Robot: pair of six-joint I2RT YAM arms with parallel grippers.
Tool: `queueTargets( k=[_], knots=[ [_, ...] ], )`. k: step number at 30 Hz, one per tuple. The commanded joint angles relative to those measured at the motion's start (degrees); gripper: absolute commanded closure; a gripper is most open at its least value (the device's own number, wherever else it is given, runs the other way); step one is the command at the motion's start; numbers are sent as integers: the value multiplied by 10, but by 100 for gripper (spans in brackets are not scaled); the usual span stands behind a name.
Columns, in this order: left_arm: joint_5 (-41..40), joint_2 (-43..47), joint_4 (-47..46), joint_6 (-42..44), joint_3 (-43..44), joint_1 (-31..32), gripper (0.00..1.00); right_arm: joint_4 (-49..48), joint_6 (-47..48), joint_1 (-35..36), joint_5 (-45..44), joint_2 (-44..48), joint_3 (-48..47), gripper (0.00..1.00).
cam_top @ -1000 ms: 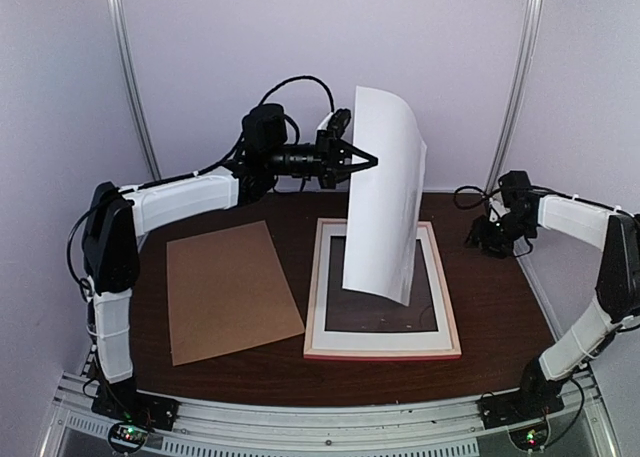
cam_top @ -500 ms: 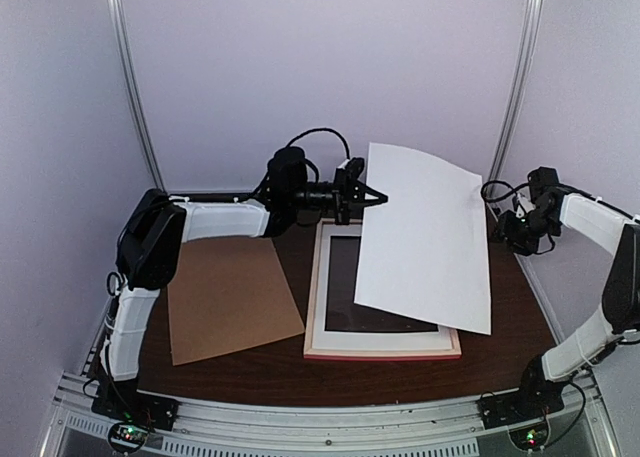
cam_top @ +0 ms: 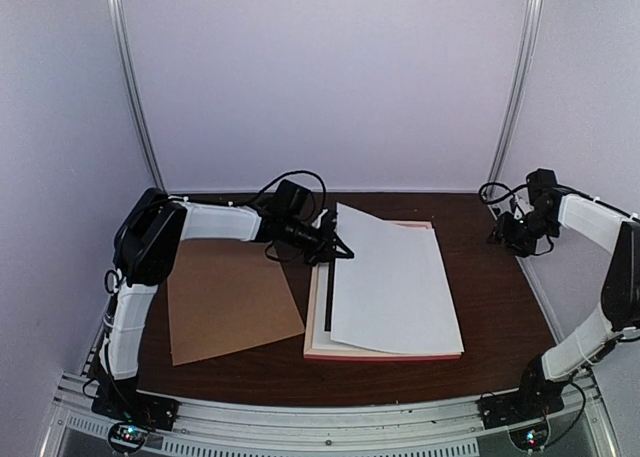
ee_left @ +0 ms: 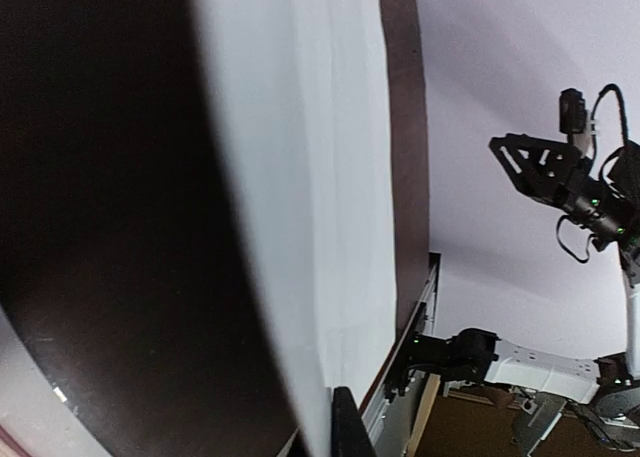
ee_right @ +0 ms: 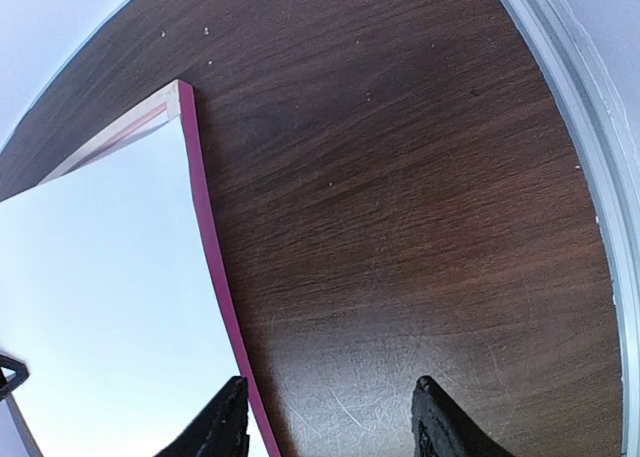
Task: Put the photo into the frame
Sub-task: Place the photo on the mat board.
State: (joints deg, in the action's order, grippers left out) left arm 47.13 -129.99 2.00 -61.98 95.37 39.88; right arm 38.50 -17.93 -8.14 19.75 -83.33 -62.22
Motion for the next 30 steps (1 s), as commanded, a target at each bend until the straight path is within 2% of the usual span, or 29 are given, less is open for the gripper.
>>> queueTargets(
  k=[1,15,30],
  knots=[
    [-60,6,119,109,19,-4,100,-19,5,-2,16,-13,12,45],
    [-116,7,159,154,38,-5,100,-45,16,58,23,-85,14,43],
    [-118,-9,169,167,79,-5,100,-62,11,79,22,-113,17,43]
  ],
)
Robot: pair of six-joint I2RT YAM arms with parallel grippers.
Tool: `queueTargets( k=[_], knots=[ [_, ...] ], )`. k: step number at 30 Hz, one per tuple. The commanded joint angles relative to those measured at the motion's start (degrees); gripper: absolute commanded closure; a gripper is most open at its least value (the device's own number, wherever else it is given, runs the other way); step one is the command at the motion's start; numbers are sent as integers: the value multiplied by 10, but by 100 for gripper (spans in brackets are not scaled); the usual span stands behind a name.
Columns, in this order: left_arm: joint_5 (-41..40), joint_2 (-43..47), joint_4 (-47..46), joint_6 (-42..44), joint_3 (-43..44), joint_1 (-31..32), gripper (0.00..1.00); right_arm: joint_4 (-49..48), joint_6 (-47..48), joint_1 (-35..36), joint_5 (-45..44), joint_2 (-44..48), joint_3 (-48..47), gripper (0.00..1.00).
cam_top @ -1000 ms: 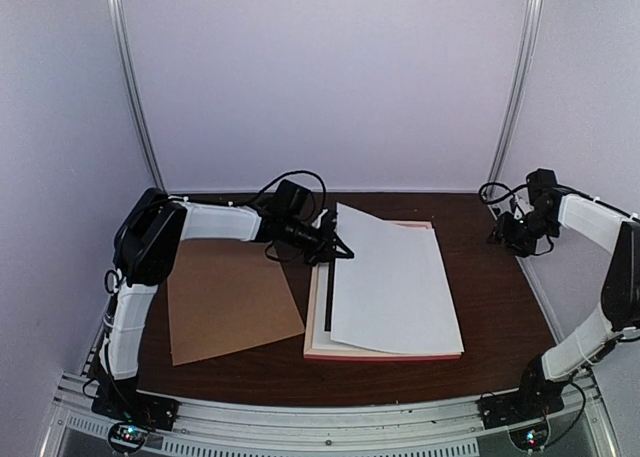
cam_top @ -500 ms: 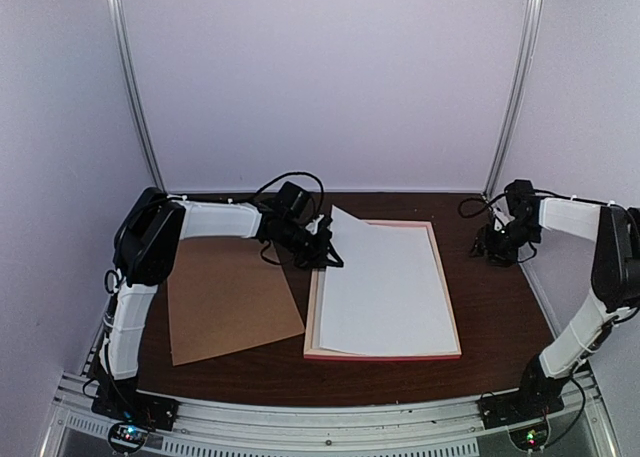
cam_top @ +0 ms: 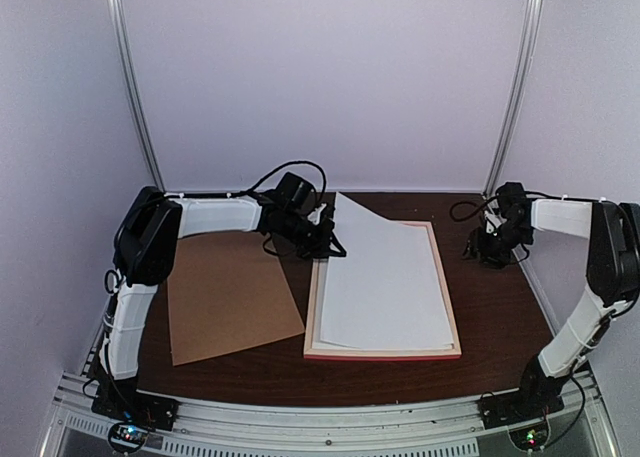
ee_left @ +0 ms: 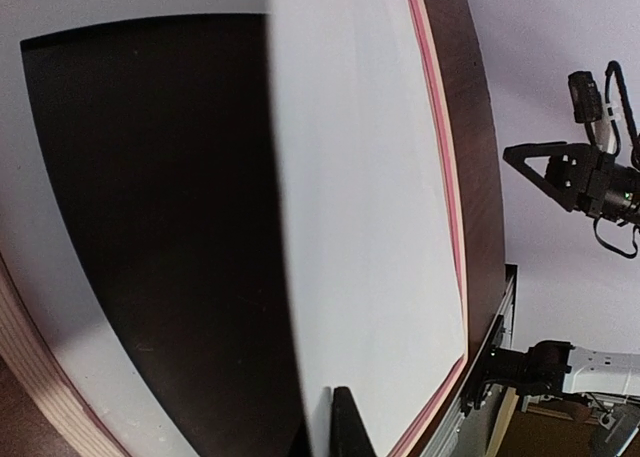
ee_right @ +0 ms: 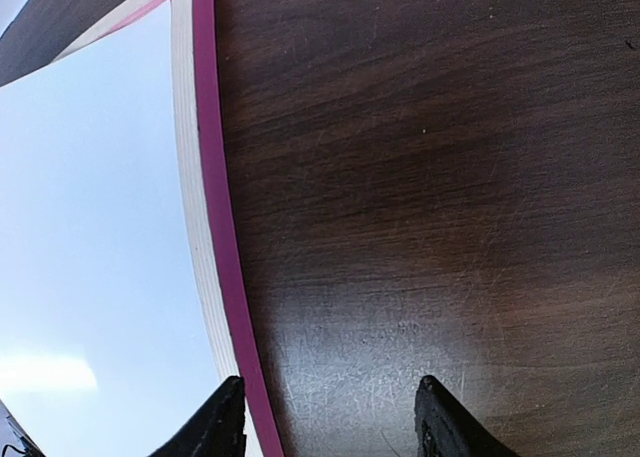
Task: Put the photo into the frame
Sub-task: Place the photo on the mat board.
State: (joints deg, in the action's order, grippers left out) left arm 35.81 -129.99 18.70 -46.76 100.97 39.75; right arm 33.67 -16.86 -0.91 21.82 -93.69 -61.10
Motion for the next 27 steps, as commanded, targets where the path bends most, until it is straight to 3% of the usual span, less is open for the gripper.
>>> queueTargets(
  k=[1,27],
  knots=[
    [-4,-12,3,15,27,-4,100,-15,0,7,2,-11,7,43],
    [-18,-27,31,19,54,-5,100,-24,5,32,10,-27,-8,39]
  ],
)
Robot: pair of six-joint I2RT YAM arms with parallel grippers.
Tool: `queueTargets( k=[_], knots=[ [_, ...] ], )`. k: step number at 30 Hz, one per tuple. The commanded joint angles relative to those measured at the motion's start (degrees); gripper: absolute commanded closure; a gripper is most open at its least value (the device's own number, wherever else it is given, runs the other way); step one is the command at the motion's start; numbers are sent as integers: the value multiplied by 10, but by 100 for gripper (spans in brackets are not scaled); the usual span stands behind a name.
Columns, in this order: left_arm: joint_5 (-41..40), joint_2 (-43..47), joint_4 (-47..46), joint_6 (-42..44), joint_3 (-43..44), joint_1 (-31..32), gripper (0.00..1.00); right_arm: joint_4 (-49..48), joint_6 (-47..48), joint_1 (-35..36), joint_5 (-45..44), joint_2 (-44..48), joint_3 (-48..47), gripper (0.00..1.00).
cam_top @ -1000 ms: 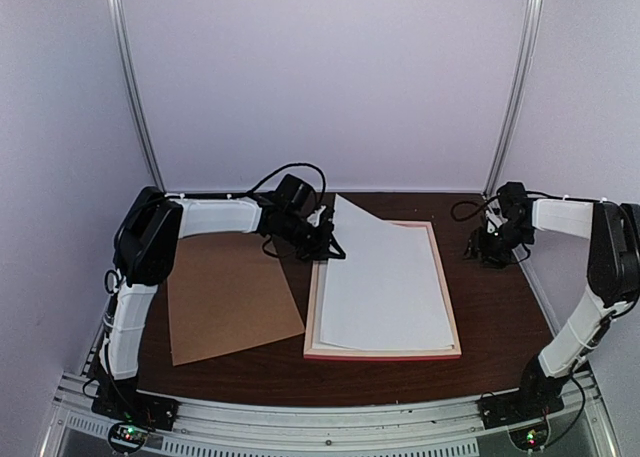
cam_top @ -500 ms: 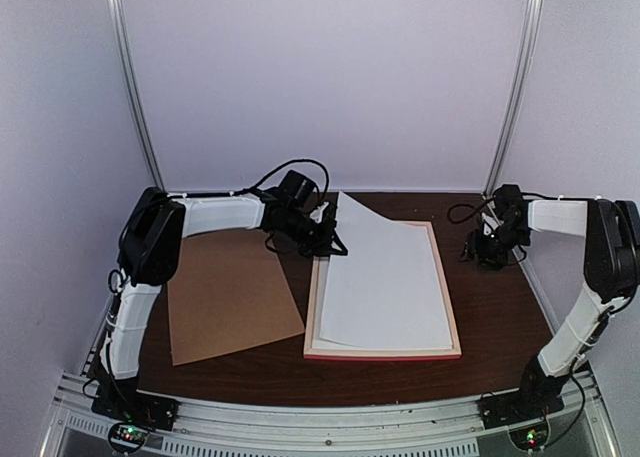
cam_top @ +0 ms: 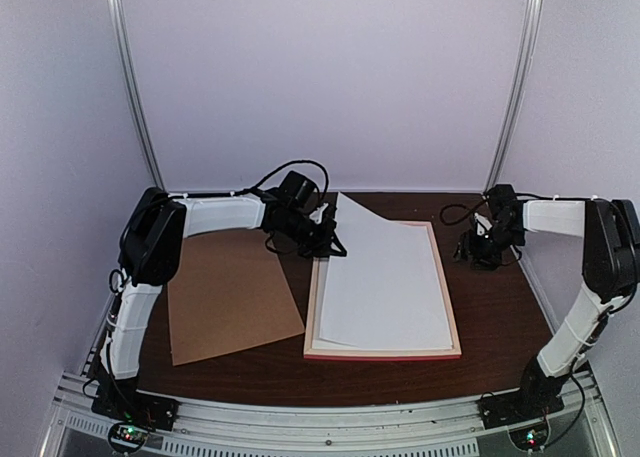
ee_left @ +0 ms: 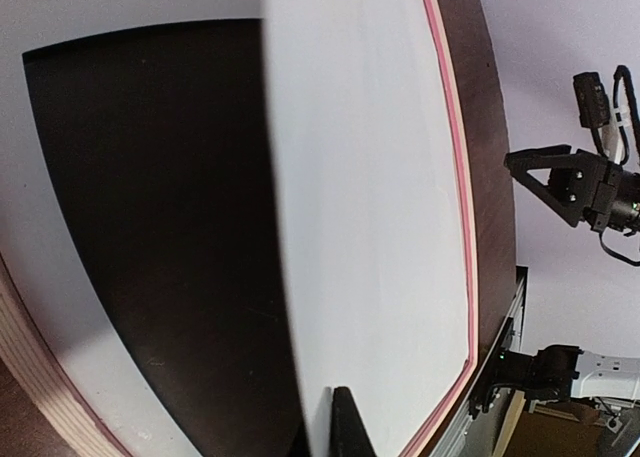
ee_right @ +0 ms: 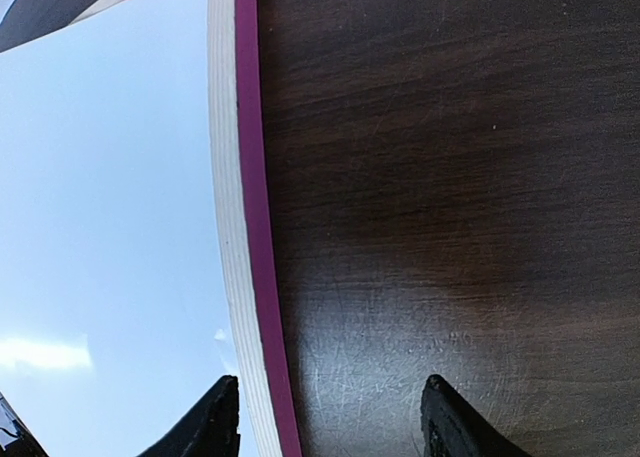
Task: Put the photo into the frame
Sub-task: Place the photo on the mat board.
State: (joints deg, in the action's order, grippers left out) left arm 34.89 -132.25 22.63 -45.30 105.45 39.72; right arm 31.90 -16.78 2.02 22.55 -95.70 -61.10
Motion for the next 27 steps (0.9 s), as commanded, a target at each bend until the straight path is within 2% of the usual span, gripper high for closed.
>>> queueTargets(
  k=[1,7,20,27],
  knots=[
    [-9,-4,-8,4,9,-4,100,-6,4,3,3,-8,-8,39],
    [-8,-3,-6,4,9,-4,97,-6,4,5,3,-10,-9,38],
    [-11,2,12,8,11,-4,60,-7,3,7,4,-10,-9,38],
    [-29,19,26,15,3,-4,49,-10,1,9,6,-11,-7,37]
  ],
)
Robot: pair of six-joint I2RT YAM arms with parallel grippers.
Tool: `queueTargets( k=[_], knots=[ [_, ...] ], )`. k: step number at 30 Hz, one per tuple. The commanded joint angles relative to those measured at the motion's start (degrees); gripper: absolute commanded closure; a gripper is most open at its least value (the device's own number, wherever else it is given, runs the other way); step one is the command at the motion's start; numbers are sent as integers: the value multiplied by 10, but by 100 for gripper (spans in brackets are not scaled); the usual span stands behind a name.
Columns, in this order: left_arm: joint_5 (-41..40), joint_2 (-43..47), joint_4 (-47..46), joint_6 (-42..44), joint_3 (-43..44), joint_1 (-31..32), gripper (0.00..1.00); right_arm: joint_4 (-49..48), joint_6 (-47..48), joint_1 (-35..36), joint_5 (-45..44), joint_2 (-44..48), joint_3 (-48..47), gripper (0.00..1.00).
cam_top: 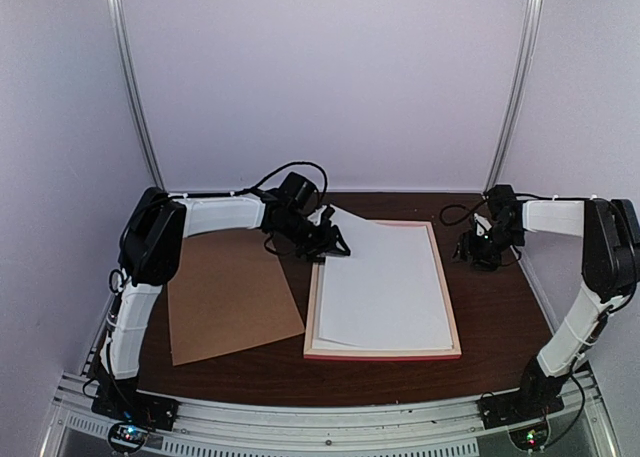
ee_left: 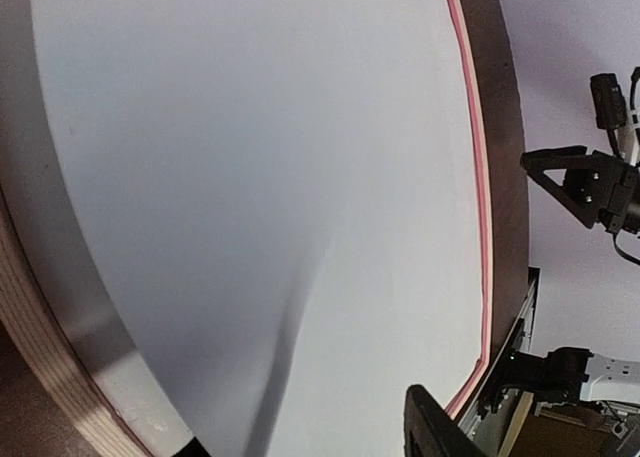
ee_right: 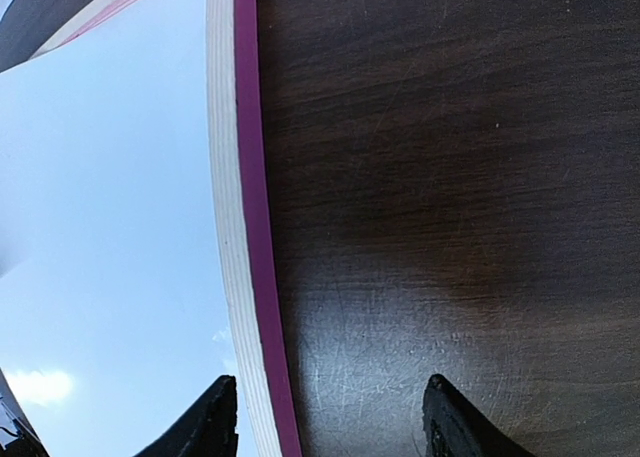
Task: Put the photo into the frame
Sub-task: Place the photo on the mat board.
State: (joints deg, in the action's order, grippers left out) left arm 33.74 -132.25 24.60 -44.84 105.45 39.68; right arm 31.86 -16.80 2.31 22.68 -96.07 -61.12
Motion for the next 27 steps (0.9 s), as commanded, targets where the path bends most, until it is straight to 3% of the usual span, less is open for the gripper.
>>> queueTargets(
  k=[1,16,27],
  knots=[
    [-20,20,10,12,2,-4,47,-11,1,6,5,-7,-6,37],
    [-63,53,44,34,-29,-4,44,-15,0,8,7,-5,0,37],
    [-152,94,87,88,-54,-4,42,-19,-1,23,10,-8,-3,36]
  ],
)
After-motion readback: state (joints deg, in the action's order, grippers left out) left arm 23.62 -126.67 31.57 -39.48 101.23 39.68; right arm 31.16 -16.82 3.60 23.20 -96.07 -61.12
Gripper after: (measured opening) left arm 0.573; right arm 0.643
